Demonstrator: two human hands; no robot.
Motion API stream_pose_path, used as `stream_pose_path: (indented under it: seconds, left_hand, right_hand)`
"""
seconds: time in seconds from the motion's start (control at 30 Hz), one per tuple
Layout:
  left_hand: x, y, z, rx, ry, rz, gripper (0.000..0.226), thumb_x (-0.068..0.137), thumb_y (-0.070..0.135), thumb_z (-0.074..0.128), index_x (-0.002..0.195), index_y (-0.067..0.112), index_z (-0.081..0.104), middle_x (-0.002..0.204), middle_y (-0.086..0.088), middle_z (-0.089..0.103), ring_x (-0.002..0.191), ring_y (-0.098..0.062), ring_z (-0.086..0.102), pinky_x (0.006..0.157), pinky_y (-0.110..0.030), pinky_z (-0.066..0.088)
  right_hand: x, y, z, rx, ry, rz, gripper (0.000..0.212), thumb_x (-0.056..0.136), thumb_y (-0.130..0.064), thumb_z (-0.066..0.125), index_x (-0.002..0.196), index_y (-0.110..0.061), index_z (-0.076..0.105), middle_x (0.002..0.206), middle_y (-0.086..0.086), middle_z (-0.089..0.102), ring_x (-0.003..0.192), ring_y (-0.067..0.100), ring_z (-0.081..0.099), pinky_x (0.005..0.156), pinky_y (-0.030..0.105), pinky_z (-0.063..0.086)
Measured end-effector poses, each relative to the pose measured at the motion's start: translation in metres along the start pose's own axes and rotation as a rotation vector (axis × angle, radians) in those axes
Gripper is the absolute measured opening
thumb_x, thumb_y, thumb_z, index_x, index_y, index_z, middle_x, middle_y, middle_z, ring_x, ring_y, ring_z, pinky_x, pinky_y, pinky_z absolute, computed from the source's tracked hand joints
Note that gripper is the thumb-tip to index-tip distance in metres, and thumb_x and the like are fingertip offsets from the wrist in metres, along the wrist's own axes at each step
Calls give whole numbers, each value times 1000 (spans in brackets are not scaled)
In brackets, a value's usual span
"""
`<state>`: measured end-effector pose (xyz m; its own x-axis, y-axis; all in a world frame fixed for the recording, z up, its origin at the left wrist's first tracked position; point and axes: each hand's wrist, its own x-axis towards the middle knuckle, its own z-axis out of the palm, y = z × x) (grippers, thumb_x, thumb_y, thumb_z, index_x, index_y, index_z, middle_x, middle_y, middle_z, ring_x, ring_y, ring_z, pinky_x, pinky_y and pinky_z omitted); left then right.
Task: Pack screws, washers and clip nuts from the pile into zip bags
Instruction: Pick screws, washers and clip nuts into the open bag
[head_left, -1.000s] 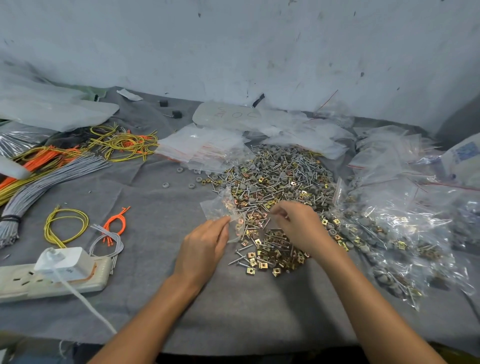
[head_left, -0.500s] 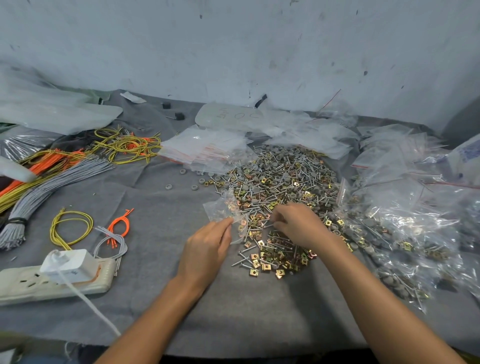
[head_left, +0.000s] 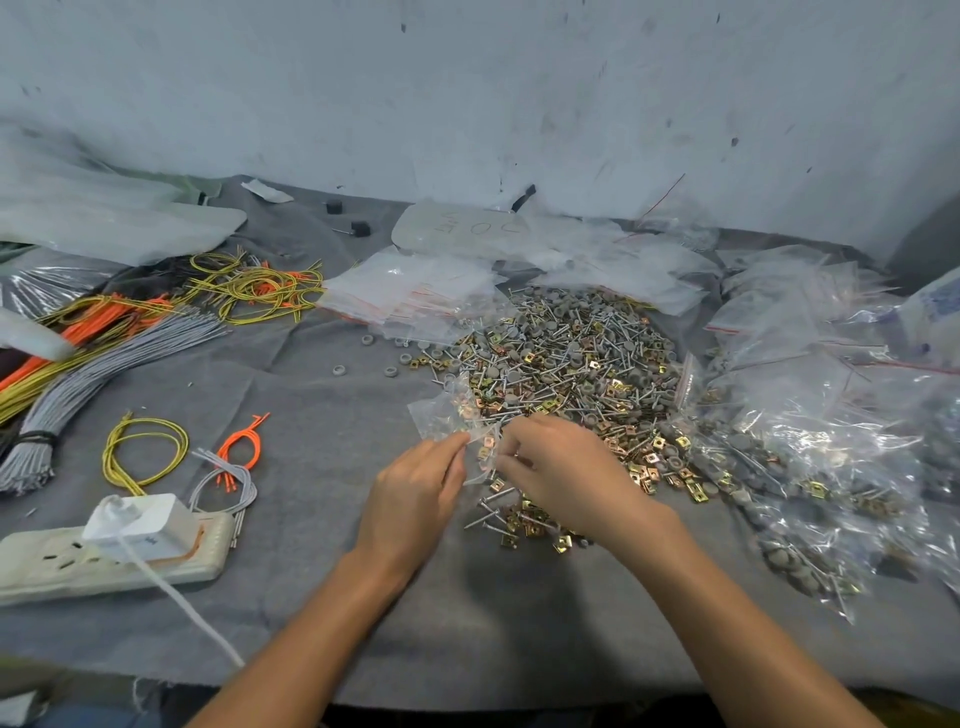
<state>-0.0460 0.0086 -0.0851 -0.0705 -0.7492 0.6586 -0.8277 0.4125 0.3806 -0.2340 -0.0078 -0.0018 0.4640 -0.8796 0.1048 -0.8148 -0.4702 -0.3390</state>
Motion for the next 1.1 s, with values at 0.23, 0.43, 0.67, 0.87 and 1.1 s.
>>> stream_pose_path:
  seconds: [0.23, 0.43, 0.67, 0.87, 1.1]
  left_hand:
    - [1, 1, -1, -6, -7, 4, 28, 96, 22, 54, 112, 11, 74, 102, -2, 75, 85, -21, 70, 75, -29, 50]
    - [1, 1, -1, 9, 7, 3, 25, 90, 15, 64, 110, 7, 75, 100, -4, 76, 84, -22, 71, 76, -27, 48]
    - [1, 1, -1, -4, 10, 7, 24, 89, 7, 72, 113, 8, 74, 101, -3, 76, 85, -20, 71, 76, -28, 51]
    - [0, 0, -4, -34, -18, 6, 30, 88, 7, 73, 118, 11, 72, 102, 0, 75, 85, -16, 70, 73, -30, 55]
    - [3, 4, -7, -34, -47, -9, 30, 87, 7, 75, 117, 10, 73, 99, 0, 75, 82, -16, 70, 70, -31, 56]
  right_hand:
    - [15, -13, 32, -74, 36, -23, 21, 104, -37, 47, 112, -25, 61, 113, -4, 65, 109, 23, 57, 85, 40, 48]
    - [15, -9, 49, -140, 78, -2, 30, 105, -40, 41, 112, -26, 66, 106, -4, 67, 103, 25, 60, 75, 39, 49]
    - [-5, 0, 49, 20, 191, 29, 25, 104, -37, 47, 116, -30, 67, 107, -9, 72, 101, 18, 63, 80, 38, 51]
    - [-11, 32, 33, 121, 274, 155, 12, 100, -30, 59, 104, -30, 70, 82, -20, 58, 72, 1, 54, 65, 26, 45]
    - [46, 57, 17, 94, 155, 265, 13, 100, -33, 59, 108, -31, 68, 105, -12, 60, 79, 5, 60, 78, 37, 55]
